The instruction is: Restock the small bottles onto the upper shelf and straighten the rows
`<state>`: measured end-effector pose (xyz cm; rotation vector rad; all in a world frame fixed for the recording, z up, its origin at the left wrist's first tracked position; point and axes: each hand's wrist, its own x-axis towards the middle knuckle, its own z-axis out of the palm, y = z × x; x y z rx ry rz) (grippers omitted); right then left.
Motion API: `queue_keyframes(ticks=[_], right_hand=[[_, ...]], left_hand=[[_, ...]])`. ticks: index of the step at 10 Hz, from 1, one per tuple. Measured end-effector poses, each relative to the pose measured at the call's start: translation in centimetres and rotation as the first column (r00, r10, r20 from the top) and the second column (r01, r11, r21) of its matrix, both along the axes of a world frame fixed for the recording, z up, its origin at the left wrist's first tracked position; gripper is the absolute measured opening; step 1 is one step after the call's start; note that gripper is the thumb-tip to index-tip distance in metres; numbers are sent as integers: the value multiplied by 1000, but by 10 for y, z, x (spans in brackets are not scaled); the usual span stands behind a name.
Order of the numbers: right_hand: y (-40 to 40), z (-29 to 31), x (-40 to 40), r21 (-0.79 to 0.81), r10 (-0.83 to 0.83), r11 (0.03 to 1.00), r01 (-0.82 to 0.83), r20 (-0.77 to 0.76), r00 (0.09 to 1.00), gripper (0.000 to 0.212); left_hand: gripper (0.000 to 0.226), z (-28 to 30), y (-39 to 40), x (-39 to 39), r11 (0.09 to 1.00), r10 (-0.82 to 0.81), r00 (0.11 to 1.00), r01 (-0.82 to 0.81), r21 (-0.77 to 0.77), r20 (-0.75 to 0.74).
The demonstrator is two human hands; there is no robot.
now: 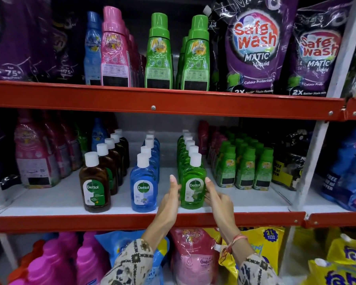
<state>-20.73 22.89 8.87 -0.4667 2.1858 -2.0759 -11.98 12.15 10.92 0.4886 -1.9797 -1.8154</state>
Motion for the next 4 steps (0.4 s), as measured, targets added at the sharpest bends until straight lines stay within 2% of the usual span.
queue_keyframes(ticks=[1,2,3,4], right_hand=[[-1,-3,2,-5,-64,998,64,-42,997,77],[-2,-2,3,-1,-106,994,106,-90,990,86],[-2,-3,3,23,-71,997,74,-116,991,63],[11,7,11,70,-80,993,97,-203,976,23]], left_hand=[[94,1,0,2,1000,2,1000,-2,3,7],[99,4,2,2,1000,0,1000,1,-6,27],[100,5,3,8,997,-44,998,46,-68,36],[56,2,-1,21,973,-12,997,-5,-232,-71]])
